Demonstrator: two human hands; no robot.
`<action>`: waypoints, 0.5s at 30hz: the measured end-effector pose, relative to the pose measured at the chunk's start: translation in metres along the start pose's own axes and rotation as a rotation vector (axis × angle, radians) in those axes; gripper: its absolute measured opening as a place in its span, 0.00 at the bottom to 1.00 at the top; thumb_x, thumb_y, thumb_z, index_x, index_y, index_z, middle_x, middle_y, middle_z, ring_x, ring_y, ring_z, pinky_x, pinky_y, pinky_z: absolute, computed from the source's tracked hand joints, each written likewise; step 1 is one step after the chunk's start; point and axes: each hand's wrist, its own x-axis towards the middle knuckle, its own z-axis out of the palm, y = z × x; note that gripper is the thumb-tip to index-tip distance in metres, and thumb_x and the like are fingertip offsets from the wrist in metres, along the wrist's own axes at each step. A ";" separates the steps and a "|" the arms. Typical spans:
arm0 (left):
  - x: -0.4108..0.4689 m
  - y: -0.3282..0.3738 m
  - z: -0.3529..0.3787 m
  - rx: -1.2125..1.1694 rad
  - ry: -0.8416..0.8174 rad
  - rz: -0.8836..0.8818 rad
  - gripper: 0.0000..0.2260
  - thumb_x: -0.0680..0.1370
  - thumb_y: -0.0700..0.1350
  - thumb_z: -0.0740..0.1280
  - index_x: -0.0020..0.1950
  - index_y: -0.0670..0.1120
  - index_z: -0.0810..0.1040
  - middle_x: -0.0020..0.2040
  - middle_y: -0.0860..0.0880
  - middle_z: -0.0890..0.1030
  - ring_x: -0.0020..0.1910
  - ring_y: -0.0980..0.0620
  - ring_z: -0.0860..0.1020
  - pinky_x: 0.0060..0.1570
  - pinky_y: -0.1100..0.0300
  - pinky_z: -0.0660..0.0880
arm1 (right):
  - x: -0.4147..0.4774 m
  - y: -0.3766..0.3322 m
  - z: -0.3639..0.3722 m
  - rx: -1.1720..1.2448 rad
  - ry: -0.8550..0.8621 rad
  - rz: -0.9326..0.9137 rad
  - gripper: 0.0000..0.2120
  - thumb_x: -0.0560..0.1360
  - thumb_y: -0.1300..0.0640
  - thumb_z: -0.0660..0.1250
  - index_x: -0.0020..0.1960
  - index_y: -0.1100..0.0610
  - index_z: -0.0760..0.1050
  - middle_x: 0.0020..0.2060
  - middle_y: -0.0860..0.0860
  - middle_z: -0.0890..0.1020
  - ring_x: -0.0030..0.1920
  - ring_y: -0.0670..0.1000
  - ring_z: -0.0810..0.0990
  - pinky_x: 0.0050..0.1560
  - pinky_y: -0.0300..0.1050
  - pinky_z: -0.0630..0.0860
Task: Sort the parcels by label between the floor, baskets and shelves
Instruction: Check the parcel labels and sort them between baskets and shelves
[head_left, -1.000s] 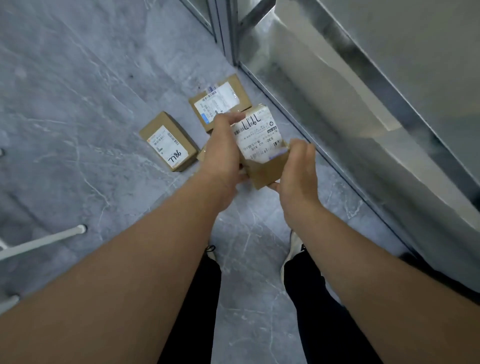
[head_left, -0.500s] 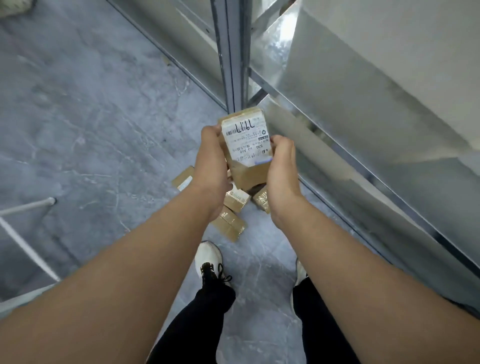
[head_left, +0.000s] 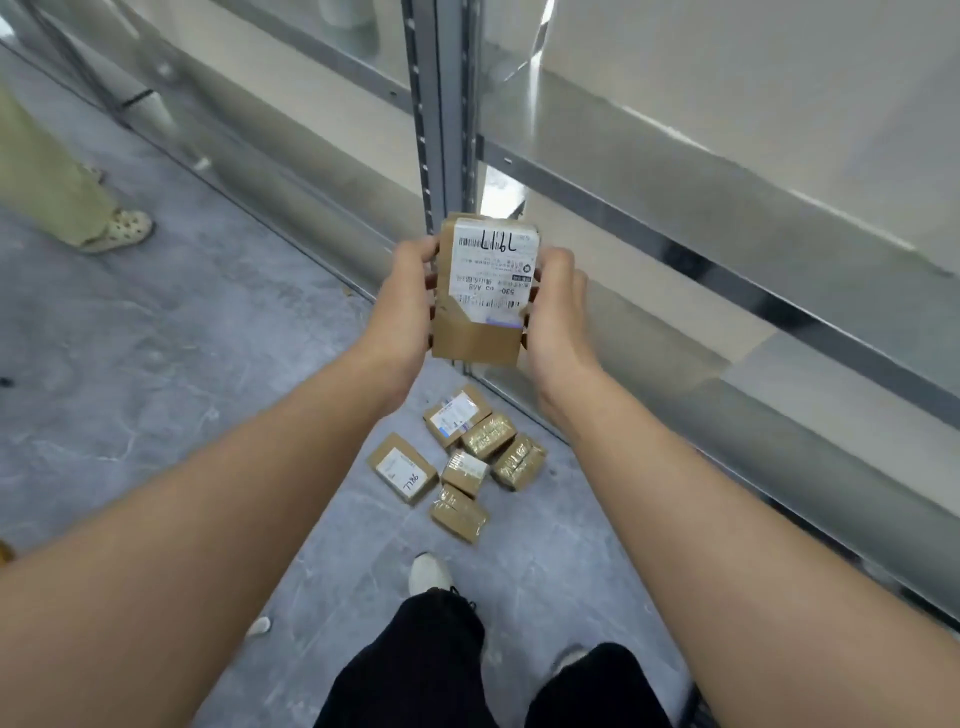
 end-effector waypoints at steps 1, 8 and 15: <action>-0.015 0.018 0.000 -0.009 -0.007 0.026 0.19 0.84 0.57 0.51 0.48 0.59 0.81 0.35 0.61 0.83 0.49 0.53 0.80 0.47 0.55 0.74 | -0.017 -0.016 -0.007 -0.003 -0.001 -0.035 0.32 0.74 0.30 0.54 0.64 0.52 0.74 0.55 0.48 0.84 0.58 0.53 0.84 0.59 0.54 0.80; -0.131 0.122 0.009 -0.108 -0.094 0.207 0.21 0.84 0.59 0.49 0.53 0.56 0.81 0.37 0.58 0.84 0.50 0.49 0.81 0.52 0.51 0.78 | -0.133 -0.122 -0.062 -0.113 0.003 -0.301 0.21 0.84 0.35 0.54 0.63 0.49 0.73 0.54 0.45 0.84 0.56 0.46 0.81 0.56 0.49 0.75; -0.240 0.201 0.035 -0.128 -0.206 0.355 0.22 0.84 0.60 0.50 0.43 0.63 0.83 0.47 0.52 0.85 0.53 0.47 0.82 0.61 0.44 0.78 | -0.233 -0.208 -0.125 -0.097 0.092 -0.448 0.20 0.84 0.36 0.55 0.64 0.50 0.73 0.57 0.48 0.85 0.59 0.53 0.85 0.54 0.50 0.79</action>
